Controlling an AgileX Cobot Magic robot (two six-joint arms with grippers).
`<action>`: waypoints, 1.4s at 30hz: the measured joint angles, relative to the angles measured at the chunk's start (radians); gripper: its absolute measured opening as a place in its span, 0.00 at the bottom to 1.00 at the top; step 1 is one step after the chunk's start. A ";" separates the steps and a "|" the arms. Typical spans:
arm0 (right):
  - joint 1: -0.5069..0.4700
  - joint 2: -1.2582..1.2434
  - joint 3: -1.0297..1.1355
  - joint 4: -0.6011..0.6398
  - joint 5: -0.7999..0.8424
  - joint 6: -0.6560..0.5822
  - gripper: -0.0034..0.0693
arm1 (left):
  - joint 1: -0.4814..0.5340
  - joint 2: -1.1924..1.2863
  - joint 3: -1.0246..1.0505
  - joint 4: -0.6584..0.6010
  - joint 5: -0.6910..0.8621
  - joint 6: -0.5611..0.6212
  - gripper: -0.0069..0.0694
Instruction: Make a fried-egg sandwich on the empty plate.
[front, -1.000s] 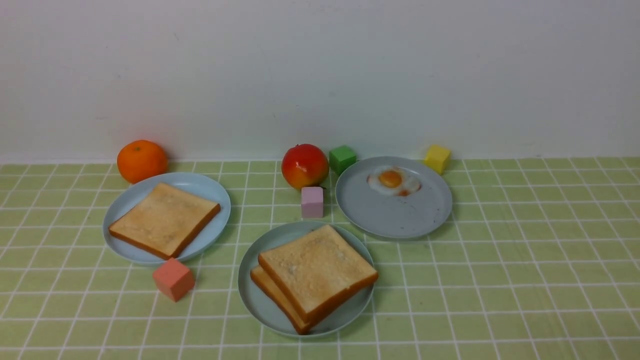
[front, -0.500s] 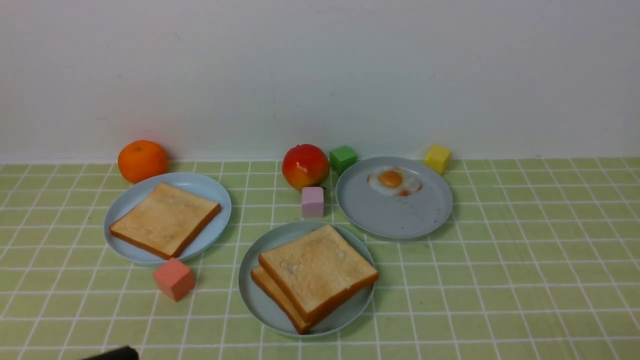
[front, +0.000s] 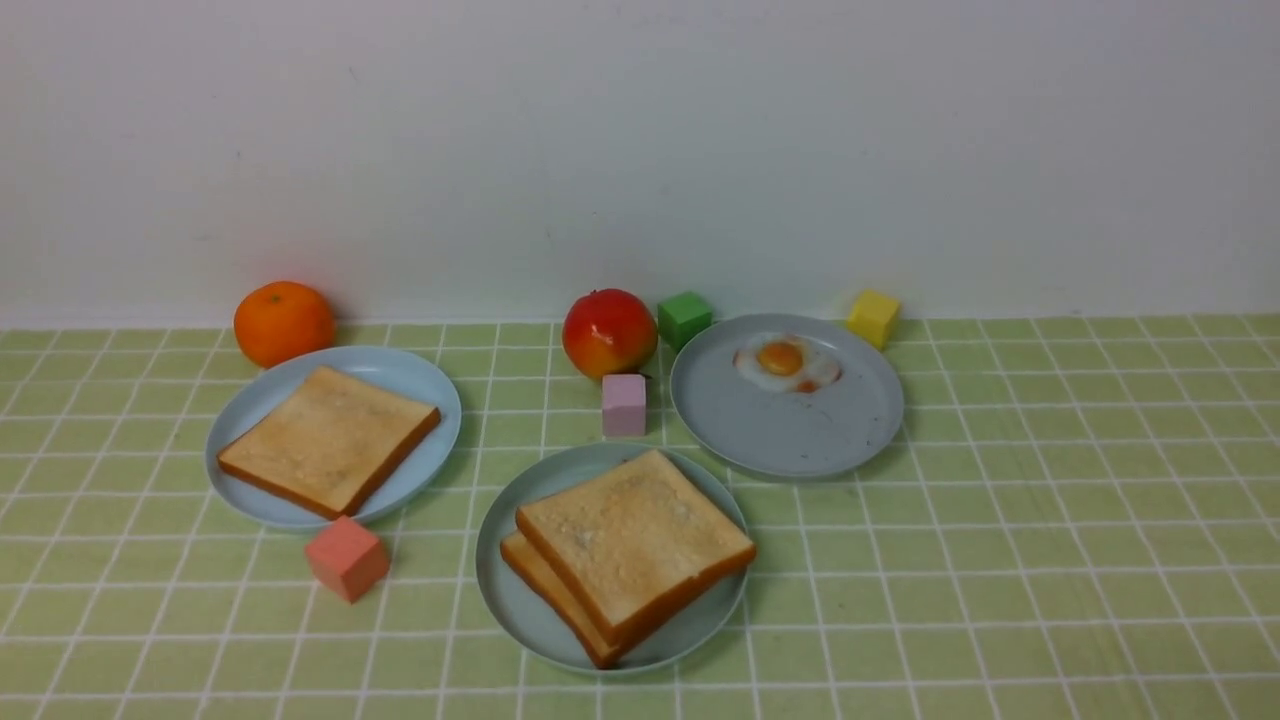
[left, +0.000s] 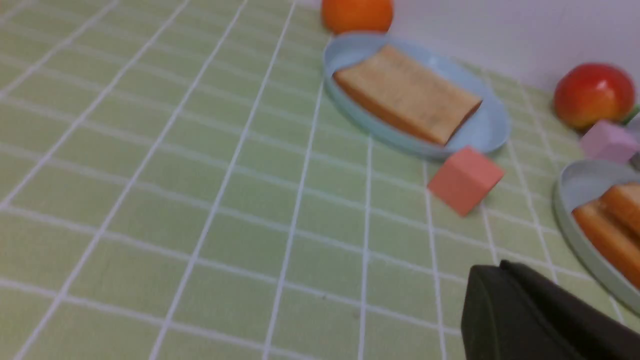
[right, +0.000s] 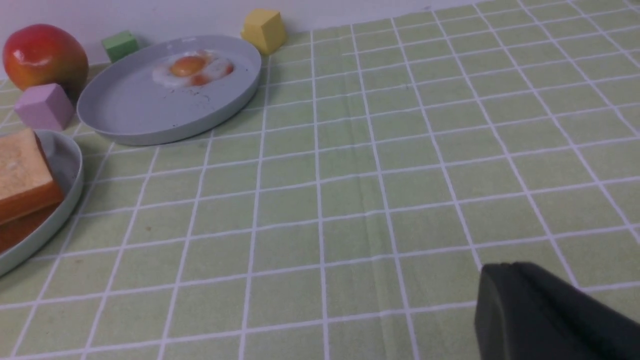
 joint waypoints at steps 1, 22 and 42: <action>0.000 0.000 0.000 0.000 0.000 0.000 0.05 | 0.001 0.000 0.000 0.000 0.006 0.000 0.07; 0.000 0.000 0.000 -0.001 0.000 0.000 0.08 | 0.003 0.000 0.000 -0.007 0.010 -0.002 0.07; 0.000 0.000 0.000 -0.001 0.000 0.000 0.09 | 0.003 0.000 0.000 -0.007 0.009 -0.002 0.08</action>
